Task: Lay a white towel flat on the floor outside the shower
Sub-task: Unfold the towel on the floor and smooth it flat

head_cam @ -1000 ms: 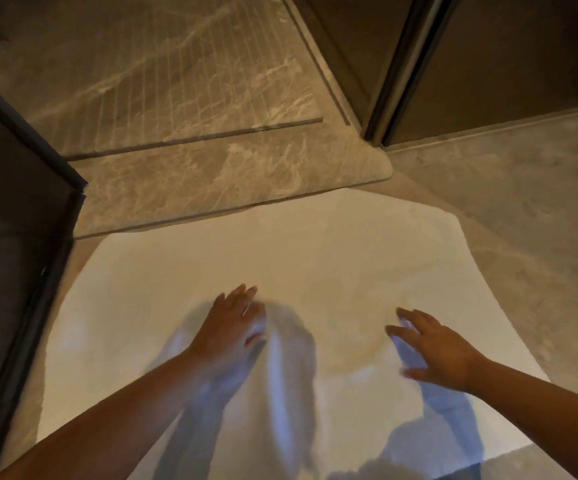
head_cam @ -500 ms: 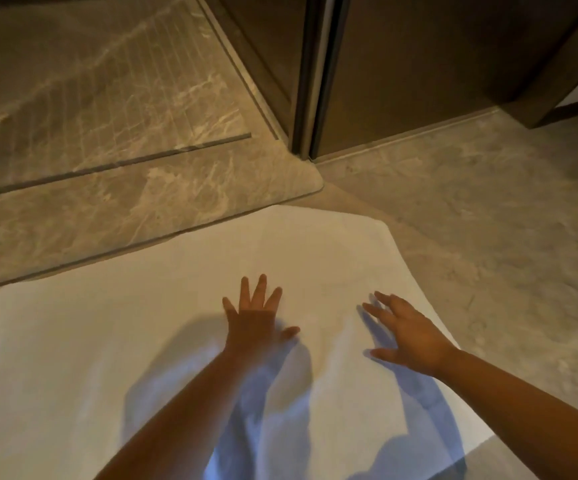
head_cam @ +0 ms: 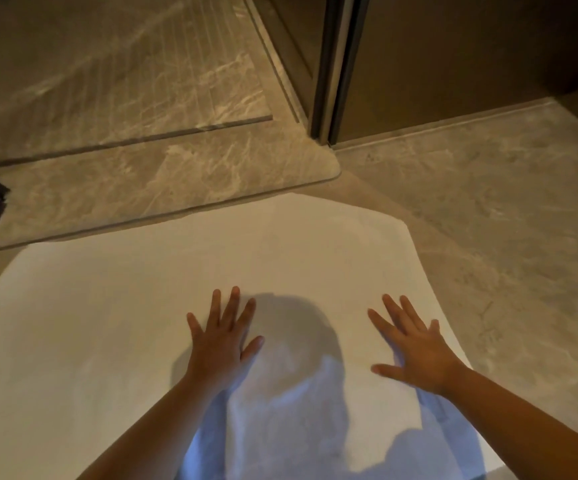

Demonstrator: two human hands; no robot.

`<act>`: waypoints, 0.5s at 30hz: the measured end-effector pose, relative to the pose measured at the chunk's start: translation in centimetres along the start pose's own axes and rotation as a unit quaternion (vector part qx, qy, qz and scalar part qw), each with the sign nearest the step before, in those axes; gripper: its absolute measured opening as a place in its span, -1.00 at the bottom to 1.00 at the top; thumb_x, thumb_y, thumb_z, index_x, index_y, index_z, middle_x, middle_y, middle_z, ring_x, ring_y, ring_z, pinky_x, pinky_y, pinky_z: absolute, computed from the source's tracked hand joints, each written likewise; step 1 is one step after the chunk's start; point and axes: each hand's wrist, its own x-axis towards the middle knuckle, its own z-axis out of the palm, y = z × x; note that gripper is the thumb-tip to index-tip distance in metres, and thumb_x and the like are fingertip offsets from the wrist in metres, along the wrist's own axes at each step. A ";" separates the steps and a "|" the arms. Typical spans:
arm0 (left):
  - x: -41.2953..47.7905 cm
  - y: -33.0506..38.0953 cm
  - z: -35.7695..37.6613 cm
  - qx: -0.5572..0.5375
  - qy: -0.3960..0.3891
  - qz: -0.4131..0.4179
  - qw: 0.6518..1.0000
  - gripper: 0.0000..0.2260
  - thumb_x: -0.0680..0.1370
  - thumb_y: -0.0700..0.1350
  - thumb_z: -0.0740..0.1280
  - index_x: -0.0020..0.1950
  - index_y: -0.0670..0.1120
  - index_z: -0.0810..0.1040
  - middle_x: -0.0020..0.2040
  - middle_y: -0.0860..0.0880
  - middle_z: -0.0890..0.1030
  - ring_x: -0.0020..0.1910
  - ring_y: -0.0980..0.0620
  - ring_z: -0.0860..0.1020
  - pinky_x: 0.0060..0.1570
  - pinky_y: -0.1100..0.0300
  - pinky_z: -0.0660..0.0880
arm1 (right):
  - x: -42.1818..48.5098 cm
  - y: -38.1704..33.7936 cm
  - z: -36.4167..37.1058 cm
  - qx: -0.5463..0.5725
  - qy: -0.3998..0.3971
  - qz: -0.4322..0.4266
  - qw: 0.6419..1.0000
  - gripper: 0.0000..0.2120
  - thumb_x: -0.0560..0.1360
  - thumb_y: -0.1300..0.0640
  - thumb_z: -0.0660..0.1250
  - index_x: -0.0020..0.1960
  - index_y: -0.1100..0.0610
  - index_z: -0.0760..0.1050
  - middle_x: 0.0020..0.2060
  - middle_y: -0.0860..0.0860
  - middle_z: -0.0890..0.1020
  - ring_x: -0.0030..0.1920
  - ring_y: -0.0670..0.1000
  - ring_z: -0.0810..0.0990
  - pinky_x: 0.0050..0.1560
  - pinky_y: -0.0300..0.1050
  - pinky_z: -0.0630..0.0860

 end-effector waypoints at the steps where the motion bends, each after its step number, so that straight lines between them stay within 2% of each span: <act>1: -0.3 0.1 -0.3 -0.010 0.007 -0.005 1.000 -0.31 0.39 0.32 -0.30 0.48 0.10 -0.10 0.52 -0.08 -0.18 0.47 -0.19 -0.23 0.28 -0.34 0.05 | -0.1 0.0 0.0 0.005 -0.002 0.003 1.000 -0.07 0.37 -0.42 0.12 0.34 -0.08 -0.49 0.34 -0.04 -0.49 0.42 0.08 -0.43 0.36 0.38 0.03; 4: -1.1 0.3 -1.2 -0.066 0.047 -0.033 0.996 -0.22 0.39 0.38 -0.32 0.46 0.02 0.16 0.52 -0.16 0.05 0.47 -0.28 -0.05 0.22 -0.42 0.11 | -0.2 -0.1 0.0 0.005 0.009 0.015 1.000 -0.11 0.38 -0.42 0.11 0.42 -0.10 -0.37 0.41 -0.02 -0.42 0.46 0.10 -0.36 0.38 0.34 0.02; 6: -1.3 -0.4 -0.8 -0.087 0.043 -0.071 0.993 -0.29 0.41 0.37 -0.28 0.47 0.07 0.09 0.53 -0.11 -0.06 0.48 -0.22 -0.17 0.26 -0.41 0.02 | 0.1 -0.6 -0.5 0.002 0.035 0.023 0.999 -0.15 0.34 -0.49 -0.04 0.45 -0.12 -0.29 0.46 0.00 -0.35 0.47 0.12 -0.33 0.40 0.32 0.00; 8: -1.3 -1.9 -0.2 -0.091 0.041 -0.102 0.990 -0.40 0.47 0.32 -0.09 0.47 0.12 0.03 0.54 -0.04 -0.14 0.47 -0.16 -0.26 0.27 -0.41 -0.03 | 1.0 -1.5 -1.3 -0.001 0.056 0.019 0.998 -0.08 0.20 -0.57 -0.31 0.46 -0.14 -0.27 0.43 -0.03 -0.38 0.47 0.12 -0.33 0.40 0.32 -0.03; 9: -1.2 -2.8 0.0 -0.086 0.040 -0.111 0.989 -0.42 0.49 0.31 -0.03 0.47 0.15 0.01 0.53 -0.03 -0.16 0.46 -0.16 -0.28 0.27 -0.41 -0.03 | 1.8 -2.0 -1.7 0.000 0.060 0.014 0.998 -0.06 0.18 -0.58 -0.34 0.46 -0.15 -0.28 0.42 -0.04 -0.40 0.47 0.12 -0.34 0.39 0.33 -0.03; 12: -1.0 -5.1 0.4 -0.080 0.006 -0.125 0.989 -0.37 0.45 0.38 -0.03 0.46 0.21 -0.12 0.52 -0.02 -0.24 0.45 -0.17 -0.32 0.27 -0.42 -0.04 | 4.4 -3.5 -2.9 0.004 0.060 0.009 0.998 -0.18 0.36 -0.47 -0.01 0.46 -0.16 -0.26 0.48 -0.03 -0.33 0.46 0.16 -0.35 0.36 0.39 0.00; 15: -0.3 -5.9 0.7 -0.080 -0.004 -0.119 0.990 -0.31 0.39 0.44 -0.08 0.44 0.24 -0.18 0.51 0.00 -0.28 0.44 -0.17 -0.34 0.24 -0.46 -0.02 | 6.0 -3.8 -3.1 0.005 0.041 0.021 0.999 -0.16 0.37 -0.43 0.10 0.45 -0.18 -0.27 0.48 -0.03 -0.33 0.46 0.18 -0.35 0.33 0.42 0.05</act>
